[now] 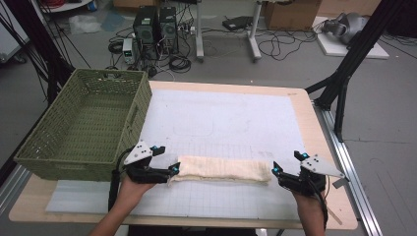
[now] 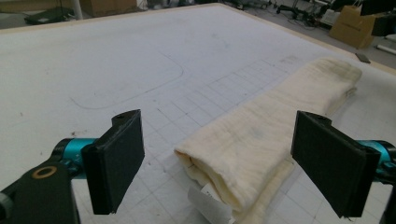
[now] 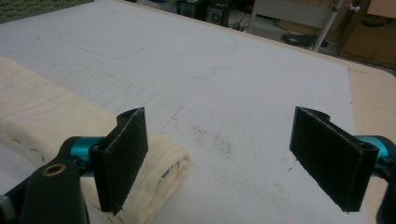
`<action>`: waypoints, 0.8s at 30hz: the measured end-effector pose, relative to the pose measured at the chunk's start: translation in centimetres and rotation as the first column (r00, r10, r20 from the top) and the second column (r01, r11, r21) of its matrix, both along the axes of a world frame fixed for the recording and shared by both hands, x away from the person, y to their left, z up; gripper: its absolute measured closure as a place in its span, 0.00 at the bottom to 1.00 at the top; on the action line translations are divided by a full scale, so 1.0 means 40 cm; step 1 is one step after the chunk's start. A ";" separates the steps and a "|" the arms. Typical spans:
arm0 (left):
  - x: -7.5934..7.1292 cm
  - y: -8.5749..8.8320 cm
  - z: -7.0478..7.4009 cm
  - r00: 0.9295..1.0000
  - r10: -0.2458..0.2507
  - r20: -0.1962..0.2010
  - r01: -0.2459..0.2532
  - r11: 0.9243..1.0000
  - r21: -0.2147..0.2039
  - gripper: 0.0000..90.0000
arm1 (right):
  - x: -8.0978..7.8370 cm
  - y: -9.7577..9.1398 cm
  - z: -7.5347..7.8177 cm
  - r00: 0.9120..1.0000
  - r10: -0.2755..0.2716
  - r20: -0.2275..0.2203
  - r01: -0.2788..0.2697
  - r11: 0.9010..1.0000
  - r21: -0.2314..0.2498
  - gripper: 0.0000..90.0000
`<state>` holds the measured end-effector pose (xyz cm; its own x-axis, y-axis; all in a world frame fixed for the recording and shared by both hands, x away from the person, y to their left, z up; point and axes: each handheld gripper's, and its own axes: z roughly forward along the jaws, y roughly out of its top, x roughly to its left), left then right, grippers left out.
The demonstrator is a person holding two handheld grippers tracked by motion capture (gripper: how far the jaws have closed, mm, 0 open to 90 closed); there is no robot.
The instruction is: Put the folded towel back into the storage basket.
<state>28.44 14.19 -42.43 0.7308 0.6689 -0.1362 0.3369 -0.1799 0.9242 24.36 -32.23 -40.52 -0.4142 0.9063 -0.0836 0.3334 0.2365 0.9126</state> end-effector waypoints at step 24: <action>0.058 -0.066 -0.056 0.984 0.014 -0.177 0.013 0.989 0.150 0.35 | 0.001 0.003 -0.004 1.000 0.004 -0.012 -0.004 1.000 -0.006 0.20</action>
